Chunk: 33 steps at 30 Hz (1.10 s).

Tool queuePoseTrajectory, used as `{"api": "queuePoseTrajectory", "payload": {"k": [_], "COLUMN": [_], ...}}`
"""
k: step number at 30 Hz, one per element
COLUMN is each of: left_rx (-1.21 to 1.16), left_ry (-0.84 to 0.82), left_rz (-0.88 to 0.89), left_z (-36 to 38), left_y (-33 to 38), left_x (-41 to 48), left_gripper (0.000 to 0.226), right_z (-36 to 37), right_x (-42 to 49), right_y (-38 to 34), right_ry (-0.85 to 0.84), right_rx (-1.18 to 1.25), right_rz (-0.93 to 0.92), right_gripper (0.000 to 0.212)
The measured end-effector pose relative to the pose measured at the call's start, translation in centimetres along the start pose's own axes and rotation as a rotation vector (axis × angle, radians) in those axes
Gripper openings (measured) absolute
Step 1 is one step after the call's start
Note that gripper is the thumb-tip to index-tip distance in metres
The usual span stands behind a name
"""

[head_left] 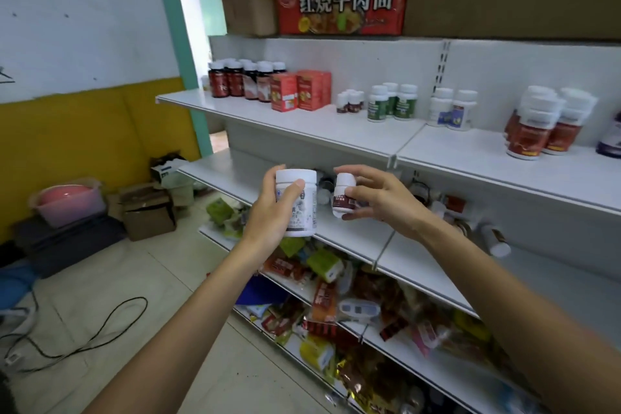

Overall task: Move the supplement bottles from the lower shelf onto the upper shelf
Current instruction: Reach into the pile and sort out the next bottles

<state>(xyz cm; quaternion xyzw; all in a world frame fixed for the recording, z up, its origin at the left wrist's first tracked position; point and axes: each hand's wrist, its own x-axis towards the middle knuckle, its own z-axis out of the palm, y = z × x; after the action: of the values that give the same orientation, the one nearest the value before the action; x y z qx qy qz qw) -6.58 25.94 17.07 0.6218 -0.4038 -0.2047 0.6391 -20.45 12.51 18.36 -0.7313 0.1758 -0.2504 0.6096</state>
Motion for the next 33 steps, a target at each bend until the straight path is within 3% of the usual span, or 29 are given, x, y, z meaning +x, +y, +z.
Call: {"api": "queuePoseTrajectory", "payload": {"k": [6,11,14,18,24,29,33], "left_rx": [-0.032,0.002,0.061,0.064,0.133,0.096,0.072], "left_ry": [-0.005,-0.068,-0.098,-0.079,-0.123,-0.174,-0.263], "left_rz": [0.044,0.062,0.079,0.110,0.138,0.188,0.185], "left_z": [-3.3,-5.1,-5.6,-5.3,-6.3,-7.1,-4.8], "left_y": [0.1,-1.1,-2.3,-3.4,-3.6,-3.6,-4.7], "left_x": [0.2,2.7,6.0,12.1,21.1,26.4,30.4], "left_gripper": [0.034,0.068,0.077,0.078,0.048,0.051,0.062], "right_z": [3.3,4.4,4.2,2.7,0.1,-2.5,-5.2], "right_x": [2.8,6.8,10.3,16.2,25.2,28.8,29.9], "right_y": [-1.4,-0.7,-0.2,0.2,-0.6,-0.5,1.2], "right_ry": [0.039,0.026,0.051,0.173,0.351,0.590,0.696], "right_rx": [0.018,-0.007,-0.044,-0.054,-0.125,-0.339,-0.560], "right_rz": [-0.045,-0.053,-0.098,-0.141,-0.188,-0.243,-0.151], "right_gripper": [0.031,0.018,0.020,0.027,0.028,0.031,0.034]}}
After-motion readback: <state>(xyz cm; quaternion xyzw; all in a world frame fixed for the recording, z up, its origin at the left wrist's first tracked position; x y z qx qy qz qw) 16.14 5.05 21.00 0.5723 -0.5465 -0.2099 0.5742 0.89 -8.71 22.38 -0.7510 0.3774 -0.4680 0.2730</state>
